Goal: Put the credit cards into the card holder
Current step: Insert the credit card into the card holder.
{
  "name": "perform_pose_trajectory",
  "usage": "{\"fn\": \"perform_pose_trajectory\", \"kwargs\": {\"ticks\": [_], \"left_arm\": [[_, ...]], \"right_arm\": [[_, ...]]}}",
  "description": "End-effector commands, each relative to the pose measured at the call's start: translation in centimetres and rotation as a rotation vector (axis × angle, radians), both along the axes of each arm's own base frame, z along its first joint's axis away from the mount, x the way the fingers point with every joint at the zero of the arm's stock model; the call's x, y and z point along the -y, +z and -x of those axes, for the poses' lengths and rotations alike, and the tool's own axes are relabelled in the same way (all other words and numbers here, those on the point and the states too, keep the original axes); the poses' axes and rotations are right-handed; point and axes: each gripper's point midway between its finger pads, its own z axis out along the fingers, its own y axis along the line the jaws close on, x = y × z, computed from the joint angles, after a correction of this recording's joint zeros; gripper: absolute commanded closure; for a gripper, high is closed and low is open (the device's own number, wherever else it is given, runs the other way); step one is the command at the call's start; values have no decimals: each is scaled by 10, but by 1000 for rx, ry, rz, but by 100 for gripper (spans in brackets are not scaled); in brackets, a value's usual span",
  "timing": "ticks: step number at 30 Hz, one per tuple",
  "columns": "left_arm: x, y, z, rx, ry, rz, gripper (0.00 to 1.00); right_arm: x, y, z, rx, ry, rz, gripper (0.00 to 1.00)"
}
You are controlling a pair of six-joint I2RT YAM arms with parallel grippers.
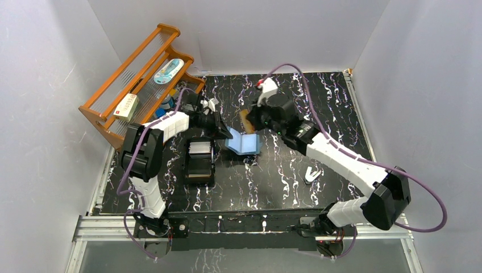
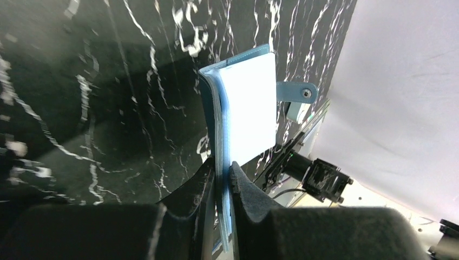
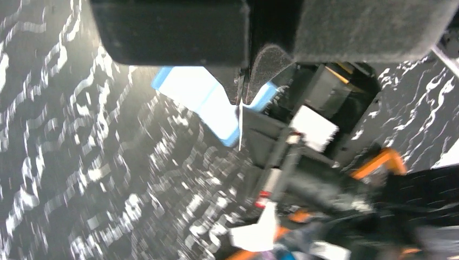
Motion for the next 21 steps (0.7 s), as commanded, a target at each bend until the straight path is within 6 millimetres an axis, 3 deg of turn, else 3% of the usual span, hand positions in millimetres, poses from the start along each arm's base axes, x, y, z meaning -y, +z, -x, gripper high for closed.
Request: {"fn": "perform_pose_trajectory", "kwargs": {"ticks": [1,8,11,17,21], "left_arm": [[26,22,21,28,1,5,89],[59,4,42,4,-22,-27,89],[67,-3,46,13,-16,-50,88],[78,-35,62,-17,-3,-120,84],[78,-45,67,-1,2,-163,77]], "right_arm": [[44,-40,-3,-281,-177,-131,100],[81,-100,-4,-475,-265,-183,100],[96,-116,-4,-524,-317,-224,100],[106,-156,5,-639,-351,-230,100],[114,-182,11,-687,-373,-229,100]]}}
